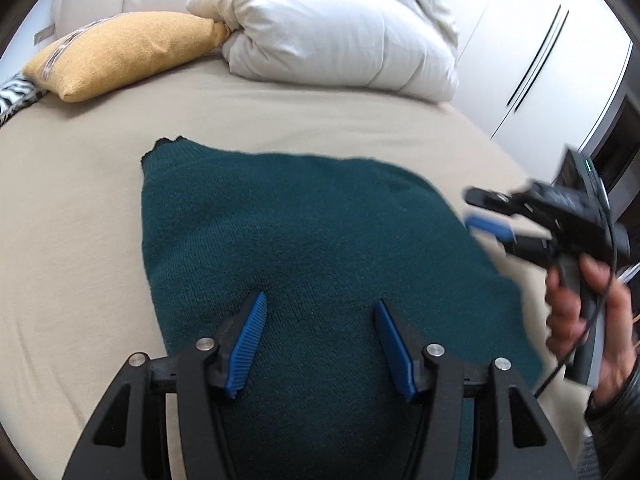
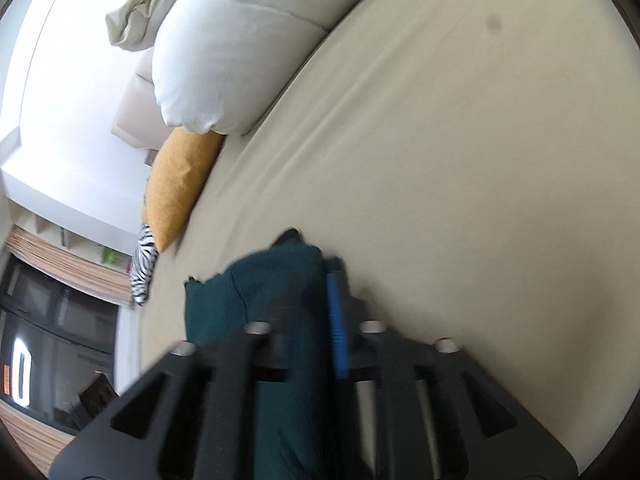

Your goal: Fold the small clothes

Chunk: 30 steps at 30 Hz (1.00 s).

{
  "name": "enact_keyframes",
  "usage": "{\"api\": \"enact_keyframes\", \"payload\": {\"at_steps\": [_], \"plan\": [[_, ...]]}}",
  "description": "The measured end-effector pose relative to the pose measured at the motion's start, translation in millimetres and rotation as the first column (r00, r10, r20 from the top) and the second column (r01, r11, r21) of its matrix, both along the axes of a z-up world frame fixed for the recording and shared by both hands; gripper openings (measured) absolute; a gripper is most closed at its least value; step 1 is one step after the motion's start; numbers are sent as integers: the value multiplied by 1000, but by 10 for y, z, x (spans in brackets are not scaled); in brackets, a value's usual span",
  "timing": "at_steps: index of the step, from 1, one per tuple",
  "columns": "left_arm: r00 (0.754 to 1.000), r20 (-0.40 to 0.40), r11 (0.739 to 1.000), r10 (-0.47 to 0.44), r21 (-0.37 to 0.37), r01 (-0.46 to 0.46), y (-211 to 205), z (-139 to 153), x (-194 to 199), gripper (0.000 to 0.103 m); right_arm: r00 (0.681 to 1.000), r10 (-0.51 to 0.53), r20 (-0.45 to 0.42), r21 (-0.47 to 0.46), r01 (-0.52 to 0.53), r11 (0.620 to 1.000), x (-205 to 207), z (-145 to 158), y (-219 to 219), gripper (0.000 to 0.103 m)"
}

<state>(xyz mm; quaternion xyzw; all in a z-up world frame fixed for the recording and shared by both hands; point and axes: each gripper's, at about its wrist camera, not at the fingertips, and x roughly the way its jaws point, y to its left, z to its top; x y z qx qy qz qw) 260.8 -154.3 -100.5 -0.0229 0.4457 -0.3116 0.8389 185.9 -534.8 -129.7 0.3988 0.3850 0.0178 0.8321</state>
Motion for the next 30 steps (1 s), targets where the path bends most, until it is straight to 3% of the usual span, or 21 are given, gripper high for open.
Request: {"api": "enact_keyframes", "payload": {"at_steps": [1,4,7,10,14,17,18,21,23,26,30], "plan": [[1000,-7,999,16,-28,-16,77,56,-36,59,1000,0,13,-19,0,1000,-115,65,-4,58],[996,12,994,85,-73,-84,310,251,-179,59,997,52,51,-82,-48,995,-408,250,77,62],[987,12,982,159,-102,-157,531,316,-240,64,989,148,15,-44,-147,988,-493,236,146,63],[979,-67,977,194,-76,-199,601,193,-152,65,979,203,-25,-36,-204,978,-463,142,257,63],[967,-166,978,191,-50,-202,551,-52,-51,73,967,247,-64,42,-245,969,-382,-83,401,63],[956,-226,973,189,-88,-213,549,-209,28,80,959,268,-92,-1,-269,963,-310,-152,527,62],[953,-238,971,189,-101,-218,563,-219,30,78,958,271,-94,-7,-272,962,-277,-144,550,59],[944,-272,971,188,-94,-220,524,-244,110,64,954,270,-130,-28,-275,961,-144,-172,605,34],[949,-255,979,182,-43,-200,445,-199,111,59,951,267,-157,-55,-279,959,-62,-191,659,30],[956,-236,983,175,-9,-182,431,-127,79,49,950,252,-187,-174,-284,943,-30,-102,861,27],[964,-197,984,177,19,-177,474,35,-87,41,951,242,-193,-387,-301,872,-135,211,1213,23]]}}
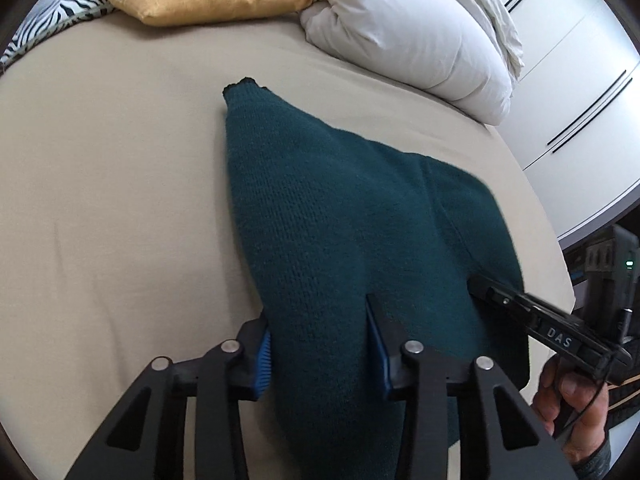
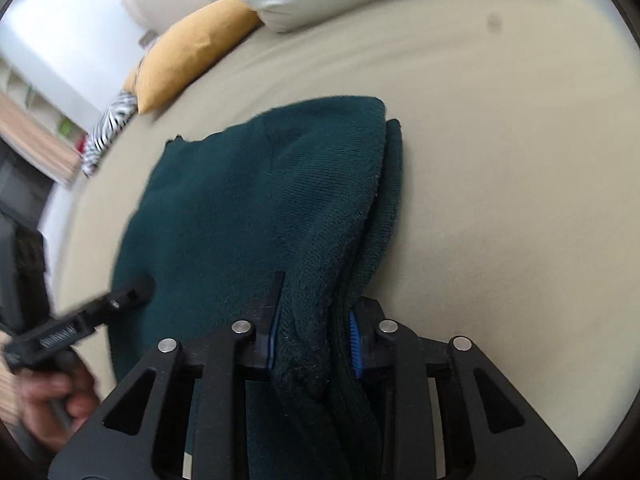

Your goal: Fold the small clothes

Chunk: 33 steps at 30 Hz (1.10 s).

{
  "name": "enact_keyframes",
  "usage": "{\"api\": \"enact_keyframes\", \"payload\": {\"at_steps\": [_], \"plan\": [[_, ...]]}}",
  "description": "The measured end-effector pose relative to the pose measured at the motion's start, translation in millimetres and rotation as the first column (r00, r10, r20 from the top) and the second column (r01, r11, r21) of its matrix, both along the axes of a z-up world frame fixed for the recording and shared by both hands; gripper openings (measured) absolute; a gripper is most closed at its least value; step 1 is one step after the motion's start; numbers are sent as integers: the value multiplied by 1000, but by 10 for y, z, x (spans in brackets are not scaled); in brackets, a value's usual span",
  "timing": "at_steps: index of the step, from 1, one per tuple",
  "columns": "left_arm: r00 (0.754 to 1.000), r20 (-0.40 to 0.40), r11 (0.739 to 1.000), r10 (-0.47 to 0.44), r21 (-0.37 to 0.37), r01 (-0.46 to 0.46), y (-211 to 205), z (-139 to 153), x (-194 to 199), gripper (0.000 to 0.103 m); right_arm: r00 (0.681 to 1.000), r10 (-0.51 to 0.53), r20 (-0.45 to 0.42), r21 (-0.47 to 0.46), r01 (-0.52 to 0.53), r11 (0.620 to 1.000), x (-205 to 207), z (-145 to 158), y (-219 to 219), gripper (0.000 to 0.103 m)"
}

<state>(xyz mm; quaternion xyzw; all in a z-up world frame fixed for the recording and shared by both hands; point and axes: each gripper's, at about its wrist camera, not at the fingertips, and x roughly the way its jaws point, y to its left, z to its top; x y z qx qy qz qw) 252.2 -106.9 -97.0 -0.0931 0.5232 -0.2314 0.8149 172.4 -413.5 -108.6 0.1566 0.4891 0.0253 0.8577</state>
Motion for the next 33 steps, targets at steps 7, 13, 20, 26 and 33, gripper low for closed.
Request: {"api": "enact_keyframes", "payload": {"at_steps": [7,13,20,26,33], "plan": [[992,124,999,-18,40,14,484,568,-639,40,983,137,124,-158,-117,980,-563,678,841,22],[979,202,998,-21,67,8,1159,968,-1234,40,959,203,196,-105,-186,977,-1077,1072,1489,22],[978,210,997,18,67,-32,1691,955,-1646,40,941,267,208,-23,-268,963,-1415,1077,2176,22],[988,135,995,79,46,-86,2105,542,-1786,40,941,294,169,36,-304,952,-1499,746,2553,22],[994,42,994,101,42,-103,2303,-129,-1700,52,974,226,13,174,-224,959,-1208,-125,2468,23]]}}
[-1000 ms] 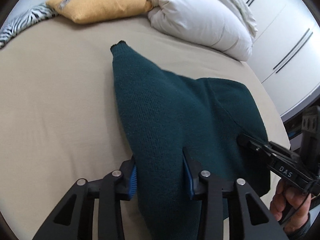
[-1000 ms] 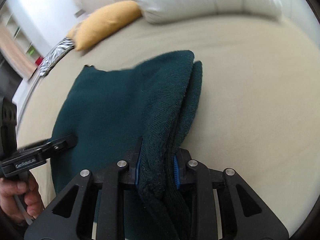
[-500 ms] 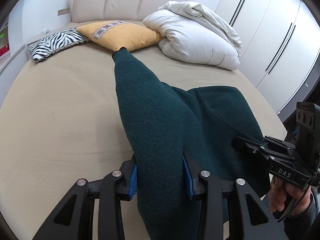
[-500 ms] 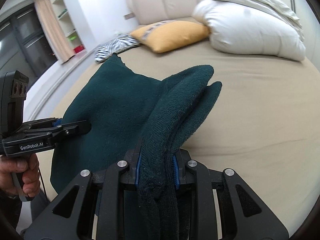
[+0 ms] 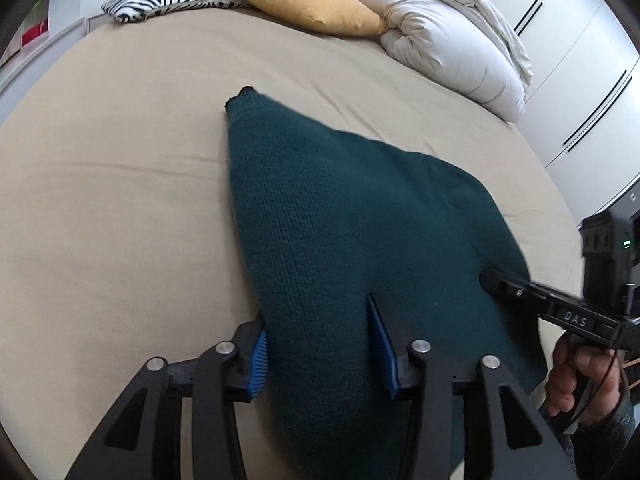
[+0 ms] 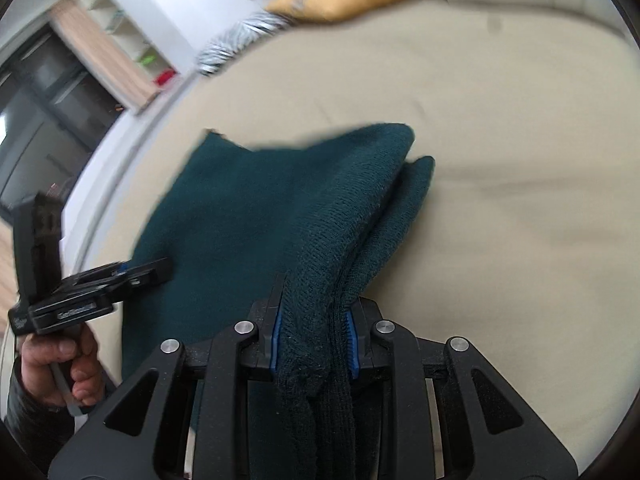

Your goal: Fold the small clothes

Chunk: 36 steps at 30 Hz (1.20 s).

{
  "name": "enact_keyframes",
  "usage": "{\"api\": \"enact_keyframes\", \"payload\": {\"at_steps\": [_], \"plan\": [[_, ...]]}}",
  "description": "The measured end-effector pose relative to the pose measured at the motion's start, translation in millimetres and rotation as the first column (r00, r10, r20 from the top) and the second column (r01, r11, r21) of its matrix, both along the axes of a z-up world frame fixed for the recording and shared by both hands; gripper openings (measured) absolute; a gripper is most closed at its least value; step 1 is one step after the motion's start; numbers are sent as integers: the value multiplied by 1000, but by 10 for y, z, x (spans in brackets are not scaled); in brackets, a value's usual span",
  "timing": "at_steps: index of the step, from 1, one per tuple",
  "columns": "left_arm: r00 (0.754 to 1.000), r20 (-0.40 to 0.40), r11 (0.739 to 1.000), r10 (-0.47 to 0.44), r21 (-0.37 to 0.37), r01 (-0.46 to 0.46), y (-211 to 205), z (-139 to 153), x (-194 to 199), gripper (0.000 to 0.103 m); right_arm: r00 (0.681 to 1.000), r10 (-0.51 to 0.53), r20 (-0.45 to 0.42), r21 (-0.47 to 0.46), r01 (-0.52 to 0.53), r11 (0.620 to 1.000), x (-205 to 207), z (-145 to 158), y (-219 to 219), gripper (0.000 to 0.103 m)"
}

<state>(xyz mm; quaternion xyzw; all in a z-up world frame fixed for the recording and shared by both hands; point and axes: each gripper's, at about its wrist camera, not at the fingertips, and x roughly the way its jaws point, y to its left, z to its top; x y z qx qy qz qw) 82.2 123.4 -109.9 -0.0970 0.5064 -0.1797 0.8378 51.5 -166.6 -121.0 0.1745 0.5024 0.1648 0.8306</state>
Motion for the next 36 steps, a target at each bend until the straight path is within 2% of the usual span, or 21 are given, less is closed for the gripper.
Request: {"api": "enact_keyframes", "payload": {"at_steps": [2,3,7,14,17,19,21,23,25,26,27,29,30,31,32,33,34,36], "plan": [[1000,-17,999,18,-49,-19,66,-78,6,55,1000,-24,-19,87,26,996,68,-161,-99,24],[1000,-16,999,17,-49,-18,66,-89,3,55,999,-30,-22,110,33,993,81,-192,-116,24],[1000,9,1000,11,-23,-11,31,-96,-62,58,1000,-18,-6,99,18,995,118,-233,-108,25],[999,18,998,45,-36,-44,64,-98,-133,61,1000,-31,-3,181,32,983,206,-304,-227,26],[996,35,996,79,-34,-78,80,-32,-170,66,998,-61,11,164,58,985,120,-215,-268,33],[992,80,995,102,5,-102,73,73,-295,68,994,-99,35,135,94,986,-68,-137,-322,42],[982,144,990,118,59,-128,45,200,-417,69,988,-143,62,101,137,985,-170,-44,-437,45],[964,224,982,142,94,-166,44,384,-577,76,978,-187,93,27,186,982,-314,102,-581,47],[934,314,973,172,93,-211,75,601,-723,89,960,-240,145,-74,252,965,-412,302,-613,48],[910,371,967,187,96,-238,75,732,-832,93,951,-254,174,-95,273,957,-447,400,-620,48],[889,416,961,193,101,-257,59,830,-916,101,936,-273,221,-110,302,947,-516,550,-635,48],[836,517,949,184,128,-288,-13,1058,-1116,103,906,-295,303,-144,349,926,-643,795,-670,50],[810,562,943,169,145,-298,-59,1179,-1213,103,890,-300,343,-155,369,916,-701,904,-663,55],[791,590,938,160,157,-308,-92,1272,-1270,103,864,-304,401,-161,394,905,-783,1049,-645,66],[771,617,929,158,171,-327,-120,1371,-1341,103,834,-305,459,-155,414,897,-870,1184,-629,72],[746,647,916,159,186,-356,-169,1502,-1392,103,802,-305,514,-138,428,893,-961,1321,-618,83],[735,660,912,156,190,-364,-178,1583,-1419,103,779,-303,548,-127,436,891,-982,1447,-573,92],[711,684,907,164,179,-382,-197,1783,-1483,103,726,-308,615,-127,477,870,-1109,1676,-496,102]]}}
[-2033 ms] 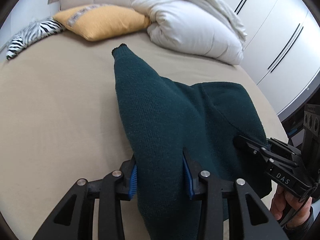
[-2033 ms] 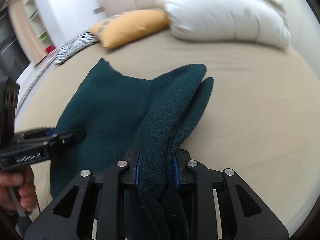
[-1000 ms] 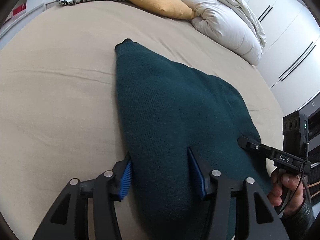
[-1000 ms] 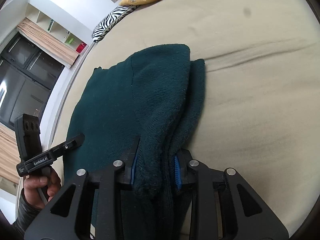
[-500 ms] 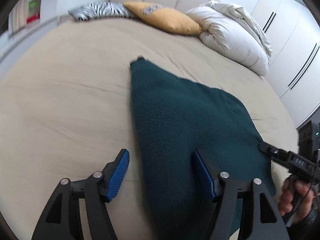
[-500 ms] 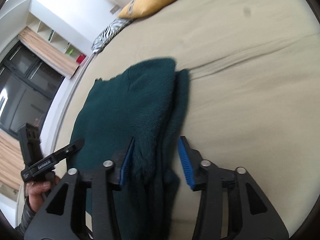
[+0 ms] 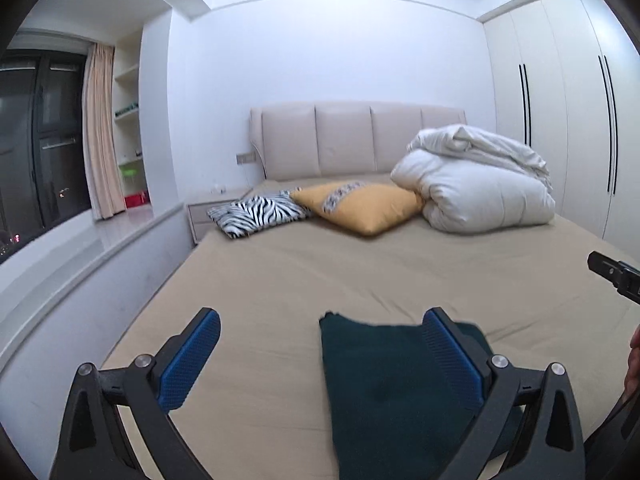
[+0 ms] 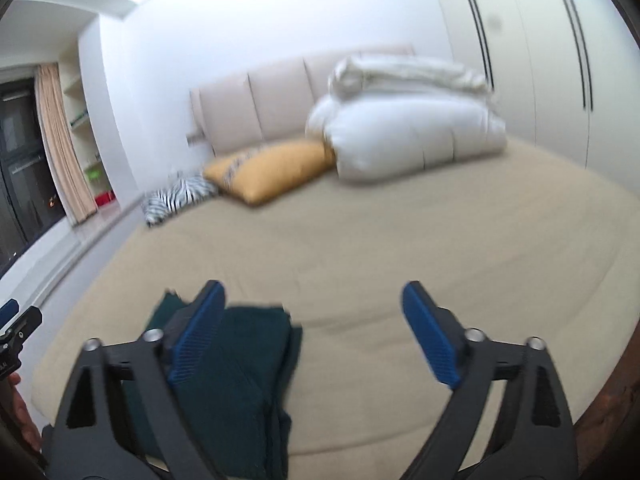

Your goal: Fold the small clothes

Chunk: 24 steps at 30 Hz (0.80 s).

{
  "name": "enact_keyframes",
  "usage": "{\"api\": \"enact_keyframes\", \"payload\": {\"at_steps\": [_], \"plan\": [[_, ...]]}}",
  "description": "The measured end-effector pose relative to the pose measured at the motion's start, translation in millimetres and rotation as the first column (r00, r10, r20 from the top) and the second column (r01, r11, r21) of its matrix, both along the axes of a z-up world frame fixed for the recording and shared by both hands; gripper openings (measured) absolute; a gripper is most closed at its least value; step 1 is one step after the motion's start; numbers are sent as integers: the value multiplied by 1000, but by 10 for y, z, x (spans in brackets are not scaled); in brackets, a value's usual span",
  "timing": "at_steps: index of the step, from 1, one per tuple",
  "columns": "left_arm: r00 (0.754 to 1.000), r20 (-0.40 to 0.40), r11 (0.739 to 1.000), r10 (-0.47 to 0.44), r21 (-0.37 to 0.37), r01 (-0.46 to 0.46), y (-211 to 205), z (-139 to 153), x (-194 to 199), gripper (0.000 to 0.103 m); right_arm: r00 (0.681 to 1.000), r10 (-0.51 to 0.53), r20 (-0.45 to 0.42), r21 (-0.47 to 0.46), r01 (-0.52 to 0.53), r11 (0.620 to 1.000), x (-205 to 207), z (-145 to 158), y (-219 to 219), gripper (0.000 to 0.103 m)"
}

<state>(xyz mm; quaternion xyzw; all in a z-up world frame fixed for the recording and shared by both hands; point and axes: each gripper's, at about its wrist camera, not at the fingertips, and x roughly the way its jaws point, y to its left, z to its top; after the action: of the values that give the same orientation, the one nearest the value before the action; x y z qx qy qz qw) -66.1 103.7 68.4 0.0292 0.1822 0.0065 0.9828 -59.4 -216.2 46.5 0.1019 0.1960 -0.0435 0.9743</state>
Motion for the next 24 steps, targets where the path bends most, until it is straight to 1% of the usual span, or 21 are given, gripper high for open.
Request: {"api": "enact_keyframes", "payload": {"at_steps": [2,3,4,7,8,9,11,12,15,16,19,24], "plan": [[999,15,999,51,-3,-51,23,115,-55,103,997,-26,72,-38,29,999,-124,215,82,103],[996,14,996,84,4,-84,36,144,-94,103,993,-19,114,-60,26,998,-191,333,129,103],[995,14,995,100,24,-100,28,169,-109,103,992,-10,129,-72,20,997,-223,414,162,103],[996,-12,996,84,35,-84,9,142,-124,103,992,32,119,-89,-21,996,-255,599,271,103],[996,-33,996,84,33,-83,-3,101,-116,103,994,47,103,-90,-38,995,-242,613,305,103],[993,-76,996,86,29,-84,-10,35,-70,103,996,68,65,-86,-62,994,-210,602,348,103],[984,-164,997,76,17,-75,-34,-130,30,103,997,74,-14,-85,-75,994,-213,478,459,103],[977,-203,998,70,8,-69,-35,-219,71,103,994,73,-82,-78,-80,994,-151,388,502,103],[961,-268,998,62,-7,-67,-54,-443,145,103,975,96,-199,-39,-105,994,-115,79,567,103],[954,-295,998,53,-25,-63,-33,-519,185,103,969,95,-228,-34,-105,994,-106,-23,596,103],[939,-340,997,46,-50,-67,-15,-680,219,103,950,99,-296,-27,-112,993,-53,-399,664,103],[913,-406,995,45,-59,-75,-16,-957,278,103,922,84,-379,-55,-113,992,32,-902,804,103]]}}
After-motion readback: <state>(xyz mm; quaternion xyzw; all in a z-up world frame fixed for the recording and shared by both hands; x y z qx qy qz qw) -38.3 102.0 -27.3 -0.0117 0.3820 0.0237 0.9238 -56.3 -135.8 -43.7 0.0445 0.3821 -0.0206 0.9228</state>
